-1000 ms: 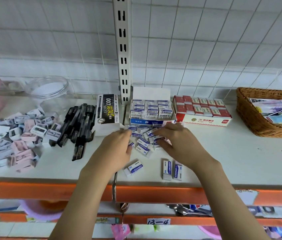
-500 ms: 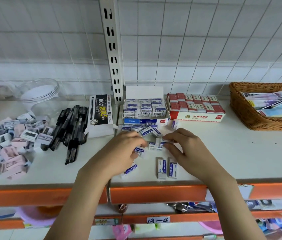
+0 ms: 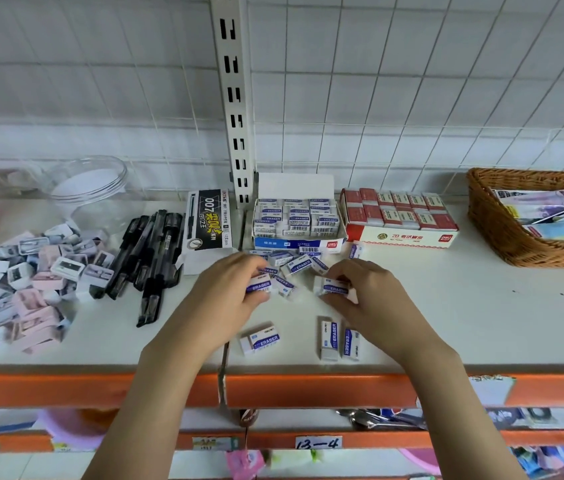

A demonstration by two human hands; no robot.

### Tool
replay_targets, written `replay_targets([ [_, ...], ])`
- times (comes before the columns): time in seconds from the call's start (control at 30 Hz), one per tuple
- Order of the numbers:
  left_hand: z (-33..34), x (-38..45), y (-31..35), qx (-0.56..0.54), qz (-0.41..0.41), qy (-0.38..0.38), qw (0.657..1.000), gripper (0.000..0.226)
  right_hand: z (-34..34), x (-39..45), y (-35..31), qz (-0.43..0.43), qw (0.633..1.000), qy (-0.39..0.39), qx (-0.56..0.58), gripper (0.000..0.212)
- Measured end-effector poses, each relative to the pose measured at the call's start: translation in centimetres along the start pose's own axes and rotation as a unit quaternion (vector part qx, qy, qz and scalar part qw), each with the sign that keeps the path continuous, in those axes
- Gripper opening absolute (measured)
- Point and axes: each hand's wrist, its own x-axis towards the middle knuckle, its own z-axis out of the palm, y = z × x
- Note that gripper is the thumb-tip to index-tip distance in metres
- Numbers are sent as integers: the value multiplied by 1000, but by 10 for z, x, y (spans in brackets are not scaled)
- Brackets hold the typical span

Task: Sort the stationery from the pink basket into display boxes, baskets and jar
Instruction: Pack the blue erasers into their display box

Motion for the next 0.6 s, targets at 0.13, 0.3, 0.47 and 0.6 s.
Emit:
replay_targets([
  [0.13, 3, 18, 15, 13, 60, -41, 997, 34, -10, 1, 5, 16, 999, 31, -11, 16],
  [0.3, 8, 26, 14, 46, 81, -97, 991, 34, -12, 4, 10, 43, 997, 52, -26, 34],
  [0.47, 9, 21, 11, 31, 59, -89, 994, 37, -9, 25, 0, 35, 997, 54, -48, 22],
  [0.6, 6, 14, 9, 19, 24, -75, 997, 37, 2, 42, -9, 56, 995, -2, -81, 19],
])
